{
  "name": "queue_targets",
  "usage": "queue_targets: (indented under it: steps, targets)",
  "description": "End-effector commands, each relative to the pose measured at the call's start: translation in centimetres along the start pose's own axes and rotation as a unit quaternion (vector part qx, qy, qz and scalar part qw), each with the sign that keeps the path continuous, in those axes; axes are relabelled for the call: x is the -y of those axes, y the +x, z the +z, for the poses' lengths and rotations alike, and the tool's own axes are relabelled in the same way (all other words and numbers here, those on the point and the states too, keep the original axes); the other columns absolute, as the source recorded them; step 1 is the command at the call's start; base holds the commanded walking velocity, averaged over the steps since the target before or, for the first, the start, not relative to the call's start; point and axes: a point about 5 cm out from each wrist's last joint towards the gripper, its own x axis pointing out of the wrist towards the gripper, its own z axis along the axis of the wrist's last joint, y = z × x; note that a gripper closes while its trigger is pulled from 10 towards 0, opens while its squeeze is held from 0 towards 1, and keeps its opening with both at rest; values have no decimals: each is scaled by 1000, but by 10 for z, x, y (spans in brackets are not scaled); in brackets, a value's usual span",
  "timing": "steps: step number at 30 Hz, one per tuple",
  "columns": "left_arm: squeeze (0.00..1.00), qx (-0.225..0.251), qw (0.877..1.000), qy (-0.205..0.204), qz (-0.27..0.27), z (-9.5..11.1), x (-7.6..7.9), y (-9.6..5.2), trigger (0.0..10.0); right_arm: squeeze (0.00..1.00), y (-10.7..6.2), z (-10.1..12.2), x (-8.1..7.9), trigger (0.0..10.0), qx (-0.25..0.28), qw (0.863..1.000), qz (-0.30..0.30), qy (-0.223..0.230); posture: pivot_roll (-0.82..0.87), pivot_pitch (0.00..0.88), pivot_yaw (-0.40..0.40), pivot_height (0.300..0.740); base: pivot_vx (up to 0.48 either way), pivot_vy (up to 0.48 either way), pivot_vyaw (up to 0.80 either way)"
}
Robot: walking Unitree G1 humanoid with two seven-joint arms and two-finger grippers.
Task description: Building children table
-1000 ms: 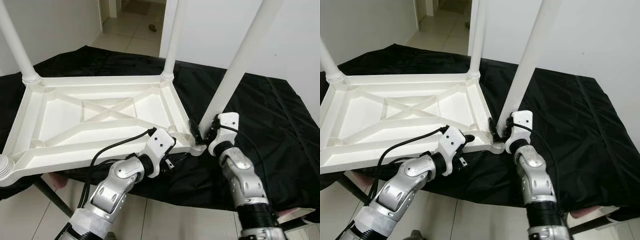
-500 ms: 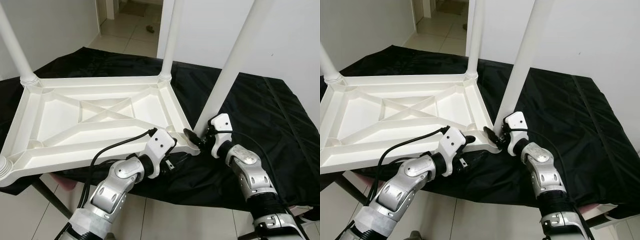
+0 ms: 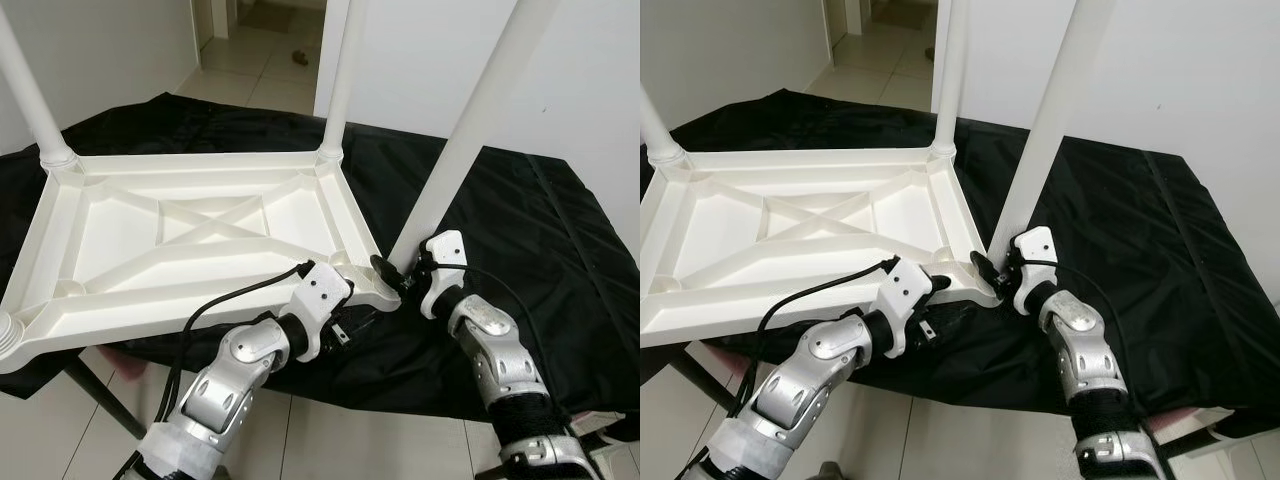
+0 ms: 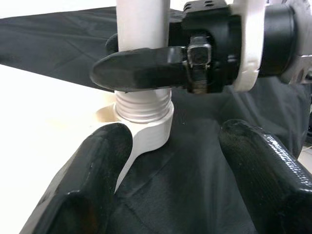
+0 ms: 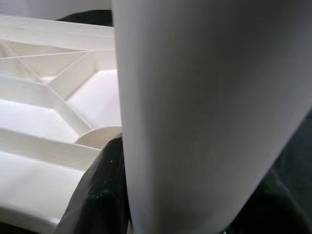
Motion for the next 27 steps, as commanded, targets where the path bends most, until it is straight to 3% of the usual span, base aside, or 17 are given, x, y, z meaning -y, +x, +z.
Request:
queue_targets:
  steps: [1, 4, 6, 8, 12, 13, 15, 19, 20, 27]
  targets:
    - [0, 1, 1000, -1, -18, 1, 5, 2, 10000, 0, -4, -7, 2, 0, -23, 998, -64, 1, 70, 0, -88, 740, 0, 0, 0]
    - [0, 1, 1000, -1, -18, 1, 5, 2, 10000, 0, -4, -7, 2, 0, -23, 998, -64, 1, 70, 0, -88, 740, 0, 0, 0]
    - [0, 1, 1000, -1, -20, 1, 6, 2, 10000, 0, -6, -5, 1, 0, -17, 996, -89, 4, 69, 0, -90, 740, 0, 0, 0]
    - [0, 0, 1000, -1, -22, 0, 7, 2, 10000, 0, -11, -10, -6, 0, -27, 985, -169, 17, 69, 0, -96, 740, 0, 0, 0]
    - [0, 0, 1000, -1, -22, 0, 7, 2, 10000, 0, -14, -12, -9, 0, -33, 981, -192, 23, 71, 0, -95, 740, 0, 0, 0]
    - [0, 0, 1000, -1, -23, 0, 7, 2, 10000, 0, -14, -14, -17, 0, -35, 978, -205, 25, 72, 0, -96, 740, 0, 0, 0]
    - [0, 0, 1000, -1, -23, 0, 7, 2, 10000, 0, -12, -13, -31, 0, -32, 981, -191, 31, 71, 0, -95, 740, 0, 0, 0]
    - [0, 0, 1000, -1, -26, 0, 8, 3, 10000, 0, -10, -10, -31, 0, -21, 983, -174, 49, 69, 0, -93, 740, 0, 0, 0]
    - [0, 0, 1000, 0, -28, 0, 9, 3, 10000, 1000, -9, -6, -29, 10000, -10, 986, -155, 57, 70, 0, -93, 740, 0, 0, 0]
    - [0, 0, 1000, 2, -28, 0, 8, 3, 10000, 1000, -8, 4, -15, 10000, 11, 991, -122, 49, 71, 0, -95, 740, 0, 0, 0]
